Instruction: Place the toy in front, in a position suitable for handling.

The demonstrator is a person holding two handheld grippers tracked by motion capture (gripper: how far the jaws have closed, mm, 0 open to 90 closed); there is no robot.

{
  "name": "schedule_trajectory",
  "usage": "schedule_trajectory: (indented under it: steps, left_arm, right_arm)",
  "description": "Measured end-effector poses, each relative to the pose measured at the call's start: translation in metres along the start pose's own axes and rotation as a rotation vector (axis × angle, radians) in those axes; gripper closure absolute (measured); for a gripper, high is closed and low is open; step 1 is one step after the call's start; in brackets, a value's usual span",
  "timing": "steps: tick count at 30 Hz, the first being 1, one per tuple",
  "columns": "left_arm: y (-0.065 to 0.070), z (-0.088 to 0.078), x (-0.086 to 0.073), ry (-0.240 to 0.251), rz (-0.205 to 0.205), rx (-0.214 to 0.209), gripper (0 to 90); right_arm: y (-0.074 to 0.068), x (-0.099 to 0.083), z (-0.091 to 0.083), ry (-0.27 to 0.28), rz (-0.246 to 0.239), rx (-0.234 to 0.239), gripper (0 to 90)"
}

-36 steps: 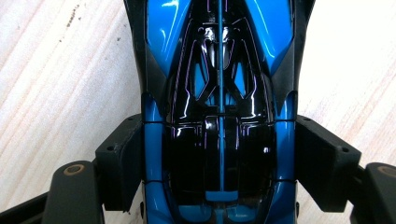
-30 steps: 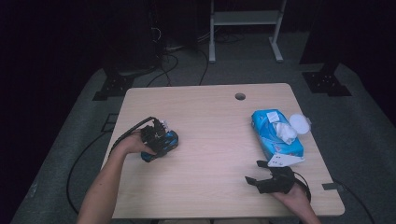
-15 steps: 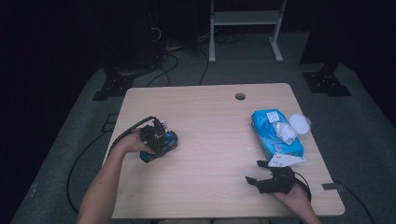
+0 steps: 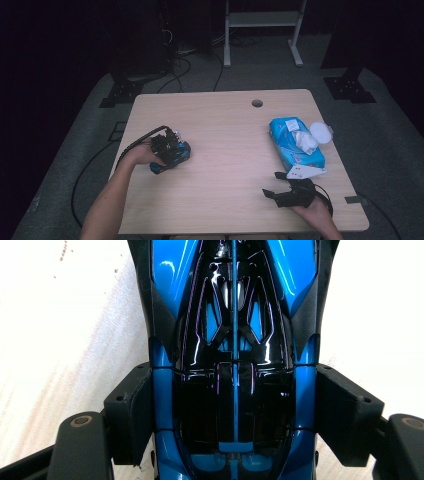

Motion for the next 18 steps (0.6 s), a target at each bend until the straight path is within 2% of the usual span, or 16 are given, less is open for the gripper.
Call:
schedule_trajectory:
  steps: [9, 11, 15, 16, 17, 18]
  left_arm:
    - [0.0, -0.013, -0.002, 0.037, -0.006, 0.01, 26.2]
    - [0.002, -0.019, 0.0, 0.028, 0.01, 0.026, 26.2]
    - [0.011, -0.036, 0.008, 0.067, 0.04, 0.035, 26.2]
    - [0.014, -0.04, 0.012, 0.069, 0.059, 0.042, 26.1]
    - [0.014, -0.04, 0.012, 0.069, 0.059, 0.042, 26.2]
    - [0.022, -0.046, 0.02, 0.076, 0.091, 0.056, 26.2]
  right_arm:
    - [0.0, 0.0, 0.0, 0.001, 0.003, -0.001, 19.7]
    - [0.0, 0.0, 0.0, 0.0, 0.003, -0.001, 19.7]
    - [0.001, 0.001, -0.001, 0.007, 0.006, -0.005, 19.7]
    - [0.002, 0.001, -0.001, 0.01, 0.008, -0.006, 19.7]
    - [0.002, 0.002, -0.002, 0.014, 0.01, -0.008, 19.7]
    - [0.003, 0.002, -0.002, 0.016, 0.009, -0.01, 19.7]
Point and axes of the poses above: each handheld gripper's, and its own axes: z roughly forward along the jaws, x roughly out of its top, y roughly to its right, the point moved 4 cm from there along z, roughly forward along the jaws
